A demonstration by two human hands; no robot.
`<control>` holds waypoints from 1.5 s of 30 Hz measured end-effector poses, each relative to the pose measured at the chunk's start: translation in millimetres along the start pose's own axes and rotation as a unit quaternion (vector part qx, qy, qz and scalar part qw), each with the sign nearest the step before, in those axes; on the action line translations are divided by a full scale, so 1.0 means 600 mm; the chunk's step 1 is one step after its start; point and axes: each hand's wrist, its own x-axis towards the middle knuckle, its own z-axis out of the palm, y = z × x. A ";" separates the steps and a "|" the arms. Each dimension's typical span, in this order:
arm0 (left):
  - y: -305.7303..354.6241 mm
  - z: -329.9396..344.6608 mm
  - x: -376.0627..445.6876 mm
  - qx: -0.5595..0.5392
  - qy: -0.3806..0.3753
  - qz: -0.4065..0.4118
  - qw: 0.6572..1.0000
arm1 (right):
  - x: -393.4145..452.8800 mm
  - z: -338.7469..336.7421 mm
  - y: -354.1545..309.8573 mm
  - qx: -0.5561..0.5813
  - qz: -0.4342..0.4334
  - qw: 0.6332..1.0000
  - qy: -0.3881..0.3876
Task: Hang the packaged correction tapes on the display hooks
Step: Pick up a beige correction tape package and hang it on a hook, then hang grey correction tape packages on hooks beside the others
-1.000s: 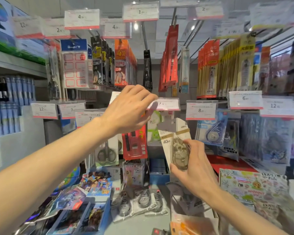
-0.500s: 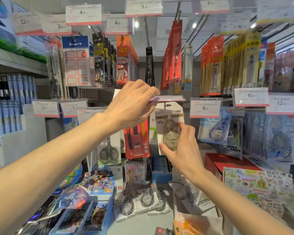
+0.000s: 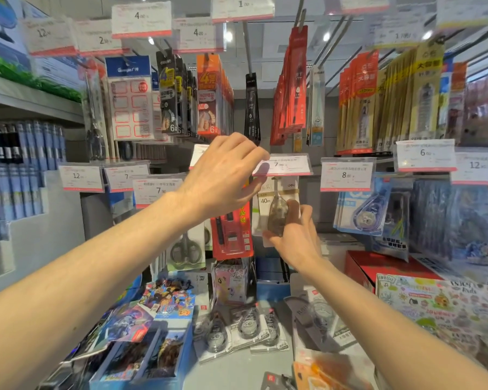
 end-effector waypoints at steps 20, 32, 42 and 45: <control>0.167 0.125 -0.257 -0.215 -0.232 -0.157 0.936 | -0.117 -0.011 0.157 -0.205 -0.022 0.926 -0.316; 0.228 0.220 -0.377 -0.303 -0.449 -0.326 0.775 | -0.124 0.040 0.216 -0.206 0.084 0.929 -0.296; 0.227 0.209 -0.300 -0.557 -0.232 -0.549 0.578 | -0.146 0.016 0.141 -0.048 -0.066 0.969 -0.232; 0.214 0.207 -0.297 -0.587 -0.174 -0.597 0.518 | -0.162 0.029 0.117 -0.015 -0.108 0.965 -0.239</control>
